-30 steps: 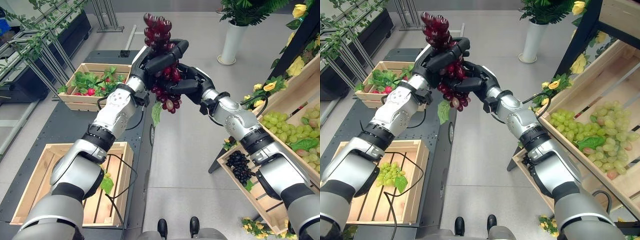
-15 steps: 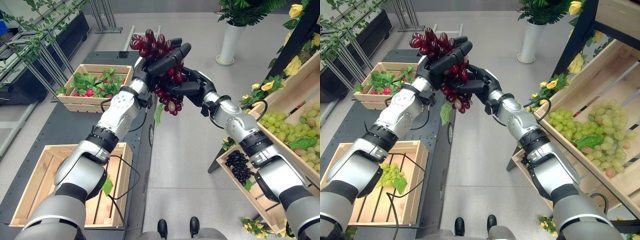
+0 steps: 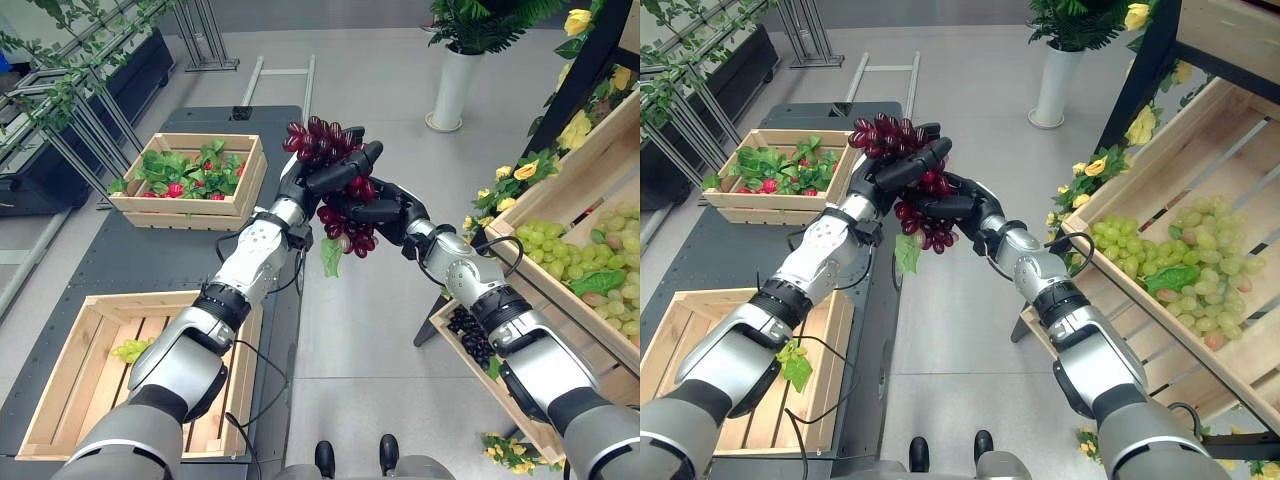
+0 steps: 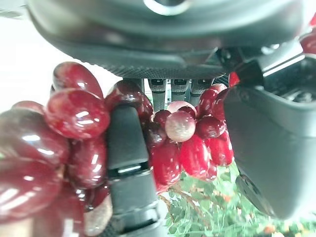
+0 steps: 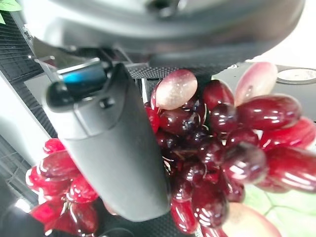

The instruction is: Pick up the fruits from the basket on one side to the basket on the other side

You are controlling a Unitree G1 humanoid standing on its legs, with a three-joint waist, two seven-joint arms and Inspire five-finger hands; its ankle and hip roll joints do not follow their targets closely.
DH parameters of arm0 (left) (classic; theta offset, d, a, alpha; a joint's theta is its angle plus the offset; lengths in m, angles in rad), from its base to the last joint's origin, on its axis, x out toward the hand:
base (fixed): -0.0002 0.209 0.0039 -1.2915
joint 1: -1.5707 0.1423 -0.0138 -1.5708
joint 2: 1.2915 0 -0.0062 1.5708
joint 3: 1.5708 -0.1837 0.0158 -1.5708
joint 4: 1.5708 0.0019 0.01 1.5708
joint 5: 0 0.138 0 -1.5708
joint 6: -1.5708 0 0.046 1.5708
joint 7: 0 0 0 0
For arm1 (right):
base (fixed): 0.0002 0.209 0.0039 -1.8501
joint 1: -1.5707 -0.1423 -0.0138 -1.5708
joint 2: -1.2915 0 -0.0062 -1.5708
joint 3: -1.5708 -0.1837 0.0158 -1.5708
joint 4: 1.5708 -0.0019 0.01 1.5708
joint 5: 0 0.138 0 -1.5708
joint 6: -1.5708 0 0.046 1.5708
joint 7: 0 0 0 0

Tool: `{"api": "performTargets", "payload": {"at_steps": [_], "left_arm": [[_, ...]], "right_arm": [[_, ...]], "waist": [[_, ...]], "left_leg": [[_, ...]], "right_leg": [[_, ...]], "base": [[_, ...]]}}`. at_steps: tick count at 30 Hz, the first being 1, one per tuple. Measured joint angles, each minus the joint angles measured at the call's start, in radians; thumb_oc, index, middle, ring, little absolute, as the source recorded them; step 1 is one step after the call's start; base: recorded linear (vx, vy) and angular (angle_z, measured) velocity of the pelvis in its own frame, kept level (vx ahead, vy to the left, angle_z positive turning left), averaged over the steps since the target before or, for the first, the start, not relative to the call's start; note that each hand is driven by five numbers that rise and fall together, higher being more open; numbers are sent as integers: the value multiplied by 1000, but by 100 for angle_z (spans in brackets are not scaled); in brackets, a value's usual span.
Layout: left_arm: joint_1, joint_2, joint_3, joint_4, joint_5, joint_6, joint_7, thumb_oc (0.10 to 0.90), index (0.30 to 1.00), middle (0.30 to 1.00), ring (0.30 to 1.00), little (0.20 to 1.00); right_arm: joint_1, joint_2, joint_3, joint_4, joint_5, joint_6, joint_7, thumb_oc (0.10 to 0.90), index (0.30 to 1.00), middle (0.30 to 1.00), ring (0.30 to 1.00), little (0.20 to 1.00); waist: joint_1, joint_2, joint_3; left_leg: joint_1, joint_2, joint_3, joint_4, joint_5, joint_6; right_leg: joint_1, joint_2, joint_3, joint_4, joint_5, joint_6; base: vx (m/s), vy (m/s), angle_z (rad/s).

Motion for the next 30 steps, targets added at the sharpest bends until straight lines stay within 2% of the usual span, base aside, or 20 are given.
{"api": "performTargets", "payload": {"at_steps": [2, 4, 5, 7, 8, 10, 11, 13, 16, 20, 24, 26, 30], "left_arm": [[16, 0, 0, 1, 106, -75, 57, 800, 900, 900, 900, 900], [17, 1, 0, 3, 162, -106, 105, 800, 900, 900, 900, 900], [17, 15, 2, 4, 225, -143, 195, 800, 900, 900, 900, 900], [16, 89, 89, 21, 357, -225, 418, 800, 900, 900, 900, 900], [16, 107, 111, 21, 393, -240, 464, 800, 900, 900, 900, 900], [16, 183, 200, 21, 556, -315, 672, 800, 900, 900, 900, 900], [16, 198, 214, 21, 591, -330, 711, 800, 900, 900, 900, 900], [16, 245, 243, 17, 729, -379, 859, 800, 900, 900, 900, 900], [16, 255, 234, -4, 876, -424, 966, 800, 900, 900, 900, 900], [16, 252, 204, -29, 970, -444, 1018, 800, 900, 900, 900, 900], [16, 239, 194, -50, 996, -467, 1001, 800, 900, 900, 900, 900], [17, 239, 194, -50, 986, -468, 983, 800, 900, 900, 900, 900], [63, 226, 199, -60, 816, -477, 849, 800, 900, 900, 900, 900]], "right_arm": [[11, 31, -31, -2, 0, 0, 9, 400, 300, 300, 300, 300], [17, 35, -33, -3, 0, -1, 12, 400, 300, 300, 300, 300], [32, 32, -33, -3, 0, -1, 23, 400, 300, 300, 300, 300], [104, 17, -33, -3, -1, 0, 28, 400, 300, 300, 300, 300], [124, 10, -33, -3, -1, 0, 28, 400, 300, 300, 300, 300], [212, -34, -33, 18, -2, 15, 28, 400, 300, 300, 300, 300], [229, -42, -33, 28, -2, 17, 28, 400, 300, 300, 300, 300], [291, -71, -33, 66, -4, 32, 27, 400, 300, 300, 300, 300], [355, -87, -33, 76, -5, 40, 26, 400, 300, 300, 300, 300], [358, -65, -34, 75, -5, 41, 26, 400, 300, 300, 300, 300], [353, -50, -46, 75, -5, 41, 26, 400, 300, 300, 300, 300], [353, -49, -58, 75, -5, 41, 26, 400, 300, 300, 300, 300], [354, -49, -71, 75, -50, 36, 25, 400, 300, 300, 300, 300]], "waist": [[-3, 0, 0], [-4, 0, 0], [-5, 0, 0], [-7, 0, 0], [-7, 0, 0], [-2, 0, 0], [0, 0, 0], [15, -1, 0], [31, -2, -1], [27, -3, -2], [24, -3, -2], [26, -3, -2], [26, -3, -2]], "left_leg": [[0, 0, 0, 0, 0, 0], [1, 0, 1, 0, 0, 0], [1, 1, 2, 0, 0, 0], [4, 4, 12, 0, -1, -1], [4, 5, 12, 0, -1, -1], [4, 6, 12, 0, -1, -1], [4, 6, 11, 0, -1, -1], [4, 5, 11, 0, -1, -1], [5, 5, 10, -1, -1, -1], [8, 6, 10, -1, -1, -1], [9, 8, 11, -1, 0, -2], [9, 8, 10, -1, 0, -2], [10, 8, 11, -1, 0, -2]], "right_leg": [[0, 0, 0, 0, 1, 0], [0, 0, 1, 0, 1, 0], [0, 0, 1, 0, 1, 0], [0, 0, 12, 0, 3, -2], [0, 0, 12, 0, 4, -2], [0, 2, 11, 0, 4, -3], [1, 2, 11, 0, 4, -3], [1, 1, 11, 0, 4, -3], [2, 1, 12, -1, 5, -3], [3, 1, 12, 0, 9, -4], [3, 3, 13, 0, 10, -6], [3, 4, 13, 0, 10, -6], [4, 4, 14, 0, 10, -6]], "base": [[0, 0, 0], [0, 0, 0], [23, -6, -8], [32, -6, -11], [0, 0, 0], [0, 0, 0], [29, -6, 3], [33, -6, 1], [0, 0, 0], [18, -1, -4], [0, 0, 0], [0, 0, 0], [0, 0, 0]]}}
